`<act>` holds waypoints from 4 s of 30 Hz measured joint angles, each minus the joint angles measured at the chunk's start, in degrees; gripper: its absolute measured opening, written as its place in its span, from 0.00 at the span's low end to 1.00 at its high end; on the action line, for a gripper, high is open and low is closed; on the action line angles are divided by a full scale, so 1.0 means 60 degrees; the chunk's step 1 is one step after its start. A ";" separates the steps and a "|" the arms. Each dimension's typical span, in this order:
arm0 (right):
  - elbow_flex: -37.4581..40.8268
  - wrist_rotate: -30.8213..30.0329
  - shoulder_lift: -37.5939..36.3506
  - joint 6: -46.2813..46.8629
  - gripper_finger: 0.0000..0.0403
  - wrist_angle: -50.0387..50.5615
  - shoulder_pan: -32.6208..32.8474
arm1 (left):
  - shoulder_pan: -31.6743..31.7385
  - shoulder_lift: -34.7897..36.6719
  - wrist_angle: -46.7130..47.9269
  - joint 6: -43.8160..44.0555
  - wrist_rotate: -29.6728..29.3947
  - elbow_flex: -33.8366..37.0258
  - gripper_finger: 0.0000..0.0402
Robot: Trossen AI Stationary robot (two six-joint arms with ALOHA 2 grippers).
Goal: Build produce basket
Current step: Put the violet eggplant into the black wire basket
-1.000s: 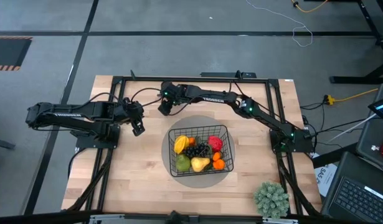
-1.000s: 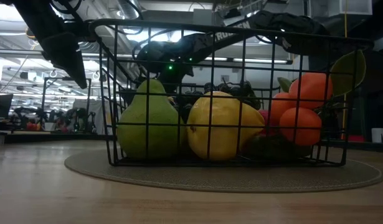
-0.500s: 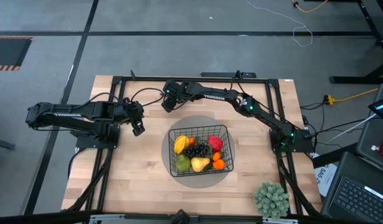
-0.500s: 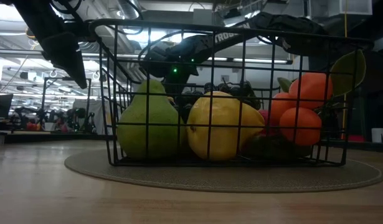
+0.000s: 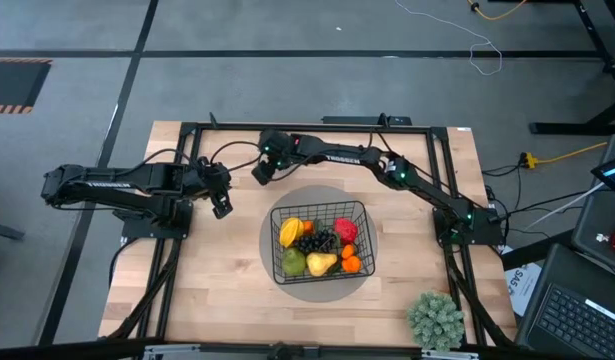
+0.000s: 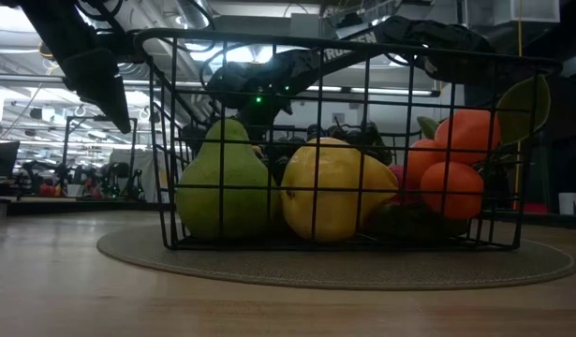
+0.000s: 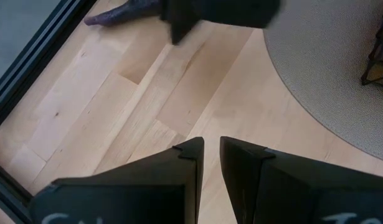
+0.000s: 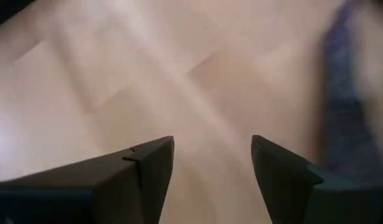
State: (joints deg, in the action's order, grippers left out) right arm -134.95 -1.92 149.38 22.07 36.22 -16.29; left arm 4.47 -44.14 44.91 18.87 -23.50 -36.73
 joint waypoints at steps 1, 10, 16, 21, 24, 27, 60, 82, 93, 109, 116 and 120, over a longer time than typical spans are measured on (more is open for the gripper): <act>-0.0012 -0.0484 -0.0016 0.0019 0.50 -0.0016 -0.0005 | 0.0003 0.0000 0.0000 0.0000 -0.0001 0.0000 0.10; -0.0008 -0.2887 -0.0055 0.0426 0.50 0.0878 -0.0038 | 0.0000 0.0000 0.0000 -0.0005 -0.0001 0.0001 0.10; -0.0001 -0.2991 -0.0069 0.1027 0.50 0.1462 -0.0107 | 0.0001 0.0002 -0.0003 -0.0015 -0.0001 0.0002 0.10; -0.0001 -0.1872 -0.0069 0.1195 0.50 0.1833 -0.0160 | 0.0000 0.0003 -0.0004 -0.0018 -0.0001 0.0003 0.10; -0.0001 -0.1628 -0.0069 0.0857 0.50 0.1827 -0.0154 | 0.0003 0.0000 -0.0004 -0.0018 -0.0004 0.0000 0.10; -0.0001 -0.1170 -0.0069 0.0742 0.50 0.1801 -0.0146 | 0.0003 0.0003 -0.0004 -0.0018 -0.0004 0.0000 0.10; 0.0047 -0.1201 -0.0070 0.1243 0.25 0.2013 0.0022 | 0.0003 0.0003 -0.0004 -0.0011 -0.0004 0.0000 0.10; -0.0004 -0.1613 -0.2830 0.0755 0.20 0.5079 0.0455 | 0.0002 0.0001 -0.0004 -0.0007 -0.0004 0.0000 0.10; -0.0004 -0.1568 -0.4155 0.0687 0.20 0.8560 0.1960 | 0.0002 -0.0001 -0.0004 -0.0007 -0.0004 0.0000 0.10; -0.0004 -0.0731 -0.4768 0.1322 0.20 0.8962 0.5121 | 0.0001 -0.0001 -0.0007 -0.0007 -0.0006 0.0000 0.10; -0.0004 -0.0661 -0.4768 0.1308 0.20 0.8963 0.6474 | 0.0001 -0.0001 -0.0004 -0.0007 -0.0004 0.0000 0.10; -0.0004 -0.0744 -0.4768 0.1274 0.20 0.8939 0.6945 | 0.0002 0.0001 -0.0004 -0.0007 -0.0007 0.0000 0.10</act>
State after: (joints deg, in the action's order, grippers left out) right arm -134.98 -6.38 120.77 29.71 89.86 25.37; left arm 4.48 -44.13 44.88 18.83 -23.55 -36.73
